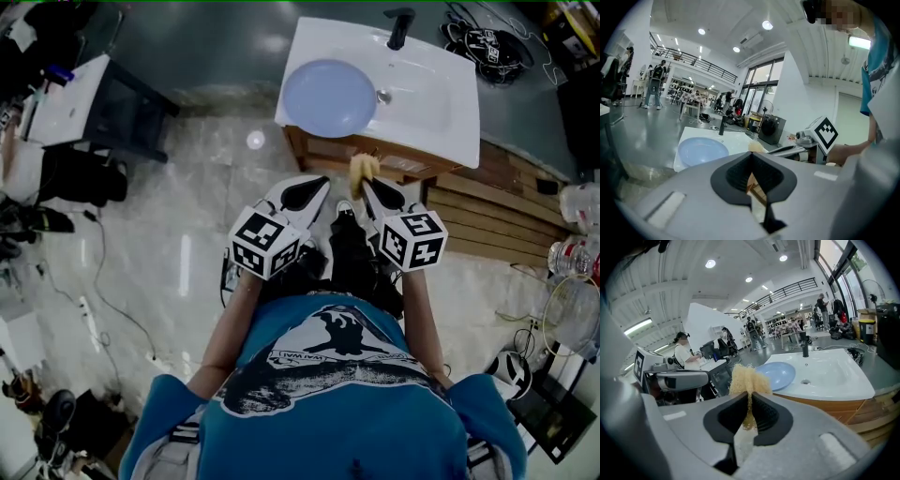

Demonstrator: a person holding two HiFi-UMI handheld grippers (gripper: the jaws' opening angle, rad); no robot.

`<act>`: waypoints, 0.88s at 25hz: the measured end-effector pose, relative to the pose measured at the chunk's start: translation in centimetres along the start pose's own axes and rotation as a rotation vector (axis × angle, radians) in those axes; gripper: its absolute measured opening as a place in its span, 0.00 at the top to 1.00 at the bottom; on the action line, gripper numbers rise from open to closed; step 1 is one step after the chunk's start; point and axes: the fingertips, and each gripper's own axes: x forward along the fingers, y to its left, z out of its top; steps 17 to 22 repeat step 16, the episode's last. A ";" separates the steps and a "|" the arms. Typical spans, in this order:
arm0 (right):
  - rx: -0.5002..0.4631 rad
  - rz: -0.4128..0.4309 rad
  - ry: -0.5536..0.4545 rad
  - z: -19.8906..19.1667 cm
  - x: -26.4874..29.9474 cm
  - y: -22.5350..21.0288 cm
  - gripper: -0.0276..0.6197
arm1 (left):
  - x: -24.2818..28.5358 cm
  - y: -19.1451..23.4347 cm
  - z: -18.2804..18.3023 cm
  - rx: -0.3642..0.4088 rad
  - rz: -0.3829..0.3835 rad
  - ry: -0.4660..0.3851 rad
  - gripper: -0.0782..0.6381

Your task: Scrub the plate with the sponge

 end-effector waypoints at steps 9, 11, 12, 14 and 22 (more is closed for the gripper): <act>-0.004 -0.041 -0.012 -0.7 -1.5 0.3 0.92 | -0.2 -1.7 -0.5 0.020 -0.059 0.004 0.87; 0.006 -0.046 -0.012 -1.1 -1.7 0.3 0.92 | -0.3 -2.0 -0.7 0.021 -0.066 0.005 0.87; 0.011 -0.047 -0.011 -1.2 -1.8 0.3 0.92 | -0.3 -2.1 -0.7 0.021 -0.070 0.005 0.87; 0.018 -0.050 -0.010 -1.5 -1.9 0.2 0.92 | -0.1 -2.3 -0.8 0.022 -0.078 0.007 0.87; 0.021 -0.053 -0.008 -1.8 -2.2 0.2 0.92 | 0.0 -2.6 -0.9 0.023 -0.087 0.010 0.87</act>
